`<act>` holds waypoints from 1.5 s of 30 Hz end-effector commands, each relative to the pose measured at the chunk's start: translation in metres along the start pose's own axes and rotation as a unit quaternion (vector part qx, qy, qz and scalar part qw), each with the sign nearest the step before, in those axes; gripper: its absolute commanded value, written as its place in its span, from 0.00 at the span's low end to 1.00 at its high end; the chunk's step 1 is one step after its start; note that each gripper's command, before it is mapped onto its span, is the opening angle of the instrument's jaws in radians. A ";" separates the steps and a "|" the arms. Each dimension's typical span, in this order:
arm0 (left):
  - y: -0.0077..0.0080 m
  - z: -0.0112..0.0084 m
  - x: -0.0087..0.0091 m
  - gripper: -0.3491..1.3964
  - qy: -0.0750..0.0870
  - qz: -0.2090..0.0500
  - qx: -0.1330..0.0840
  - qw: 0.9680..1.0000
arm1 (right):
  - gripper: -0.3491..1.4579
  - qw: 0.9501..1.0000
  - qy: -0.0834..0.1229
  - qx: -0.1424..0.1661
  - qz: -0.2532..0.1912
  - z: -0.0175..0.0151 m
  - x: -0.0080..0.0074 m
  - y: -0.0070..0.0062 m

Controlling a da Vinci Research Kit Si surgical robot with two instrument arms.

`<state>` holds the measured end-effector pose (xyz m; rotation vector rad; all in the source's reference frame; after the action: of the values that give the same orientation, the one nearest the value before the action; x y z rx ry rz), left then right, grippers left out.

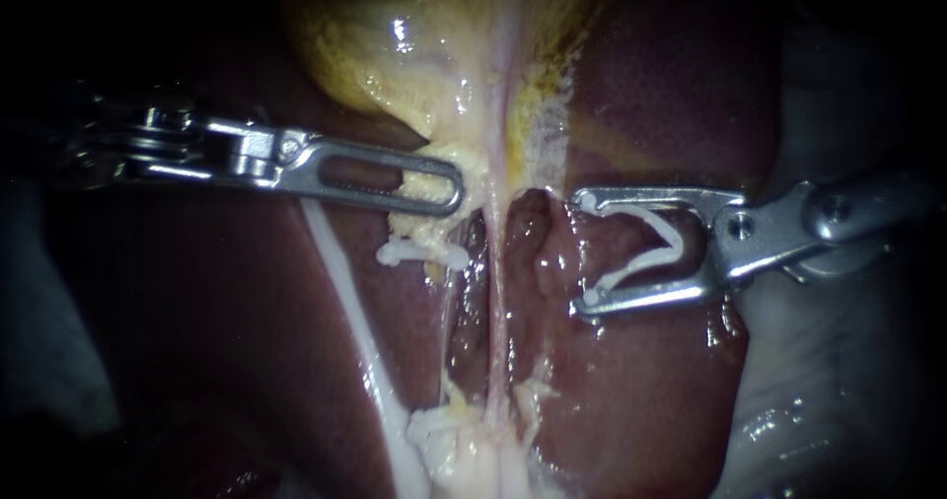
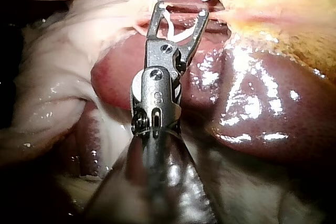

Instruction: Clipping first clip right tube

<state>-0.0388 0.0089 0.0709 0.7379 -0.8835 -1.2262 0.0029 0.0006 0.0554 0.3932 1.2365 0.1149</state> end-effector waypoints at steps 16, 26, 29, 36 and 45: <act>-0.0031 -0.0104 -0.0038 0.00 -0.019 -0.012 -0.009 1.000 | 0.47 1.000 0.001 0.003 0.000 0.0002 0.0000 -0.0001; -0.0035 -0.0098 -0.0034 0.00 -0.024 -0.013 -0.012 1.000 | 0.45 0.992 -0.033 0.021 0.122 0.0056 -0.0041 -0.0020; -0.0036 -0.0098 -0.0033 0.00 -0.025 -0.013 -0.012 1.000 | 0.45 0.987 -0.046 0.026 0.150 0.0083 -0.0062 -0.0025; -0.0040 -0.0095 -0.0032 0.00 -0.024 -0.014 -0.011 1.000 | 0.45 0.979 -0.046 0.030 0.197 0.0132 -0.0091 -0.0033; -0.0042 -0.0093 -0.0032 0.00 -0.023 -0.014 -0.010 1.000 | 0.45 0.968 0.023 0.040 0.247 0.0154 -0.0083 -0.0032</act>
<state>-0.0329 0.0114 0.0623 0.7093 -0.9003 -1.2805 0.0144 -0.0084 0.0658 0.7830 1.1836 0.5150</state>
